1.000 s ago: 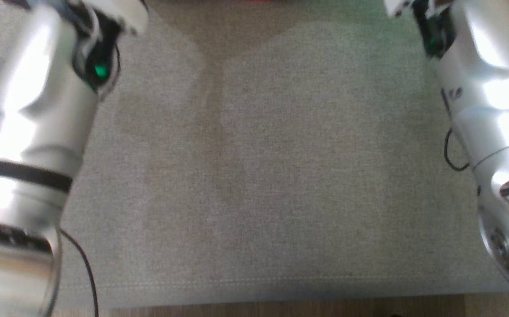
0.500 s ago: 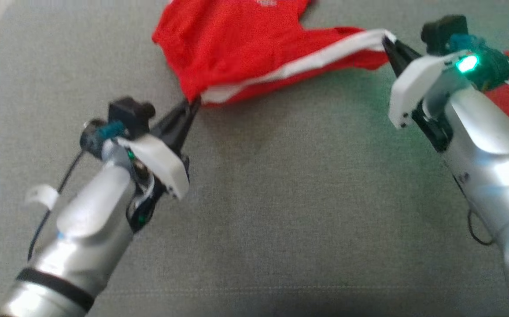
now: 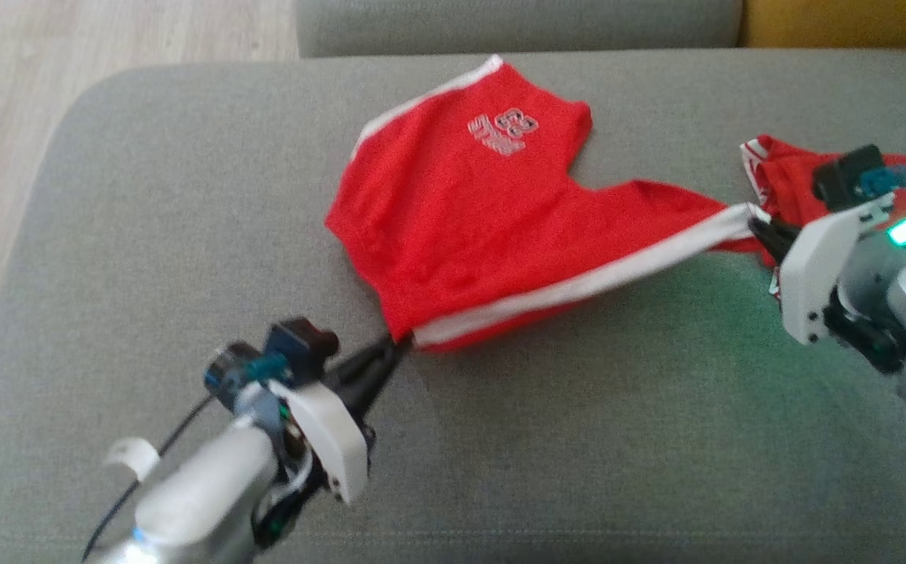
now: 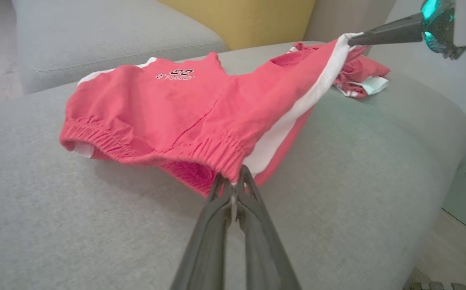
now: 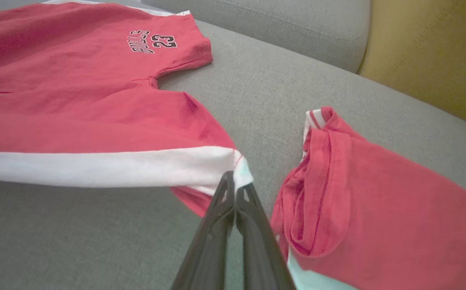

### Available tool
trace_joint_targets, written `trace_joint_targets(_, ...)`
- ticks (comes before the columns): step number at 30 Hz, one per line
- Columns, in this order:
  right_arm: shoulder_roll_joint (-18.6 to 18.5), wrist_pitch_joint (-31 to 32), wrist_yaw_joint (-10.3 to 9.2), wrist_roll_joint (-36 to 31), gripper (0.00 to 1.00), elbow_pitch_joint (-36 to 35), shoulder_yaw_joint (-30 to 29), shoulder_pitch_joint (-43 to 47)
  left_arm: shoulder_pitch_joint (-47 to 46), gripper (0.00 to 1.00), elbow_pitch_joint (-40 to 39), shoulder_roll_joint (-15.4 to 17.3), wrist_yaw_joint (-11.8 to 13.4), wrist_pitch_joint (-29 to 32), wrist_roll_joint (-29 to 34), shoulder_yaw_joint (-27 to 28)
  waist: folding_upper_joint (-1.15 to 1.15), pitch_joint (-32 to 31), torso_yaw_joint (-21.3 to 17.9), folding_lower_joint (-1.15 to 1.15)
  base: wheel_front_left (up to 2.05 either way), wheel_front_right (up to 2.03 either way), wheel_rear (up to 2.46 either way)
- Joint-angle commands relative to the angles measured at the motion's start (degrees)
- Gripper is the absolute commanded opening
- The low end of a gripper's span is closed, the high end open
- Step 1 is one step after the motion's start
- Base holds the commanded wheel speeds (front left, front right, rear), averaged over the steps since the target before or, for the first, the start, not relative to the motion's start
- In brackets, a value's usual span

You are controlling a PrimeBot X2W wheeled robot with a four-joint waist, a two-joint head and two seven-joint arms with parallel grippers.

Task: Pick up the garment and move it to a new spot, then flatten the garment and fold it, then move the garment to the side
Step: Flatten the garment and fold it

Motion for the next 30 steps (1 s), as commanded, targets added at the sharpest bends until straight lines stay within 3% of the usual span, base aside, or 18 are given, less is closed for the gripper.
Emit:
trace_joint_targets(1, -3.17, 1.45, 0.37, 1.91, 0.0, -3.39, 0.19, 1.44, -0.24, 0.0, -3.29, 1.98, 0.37, 0.71, -0.44, 1.05, 0.0, -1.54, -0.13, 0.0, 0.0, 0.0, 0.0)
trace_joint_targets(9, -11.71, 9.53, 0.37, 6.63, 0.0, -14.66, 1.22, 7.16, 7.08, 0.0, -14.14, 4.63, 2.93, 5.43, -2.21, -1.33, 0.0, -4.33, -1.92, 0.0, 0.0, 0.0, 0.0)
trace_joint_targets(18, -20.26, 17.04, 0.37, 10.45, 0.0, -25.88, -3.98, 12.12, 12.3, 0.0, -26.36, 6.9, 6.53, 9.19, -4.09, -2.26, 0.0, -4.85, -2.17, 0.0, 0.0, 0.0, 0.0)
trace_joint_targets(22, -20.28, 17.91, 0.37, 8.84, 0.0, -28.21, -8.61, 12.03, 11.21, 0.0, -28.35, 7.19, 8.3, 8.99, -4.3, -0.37, 0.0, -3.74, -1.22, 0.0, 0.0, 0.0, 0.0)
trace_joint_targets(30, -14.8, 21.09, 0.37, 2.32, 0.0, -29.45, -14.13, 6.44, 6.08, 0.0, -28.14, 6.24, 8.81, 8.14, -5.16, 3.38, 0.0, 0.08, 2.33, 0.0, 0.0, 0.0, 0.0)
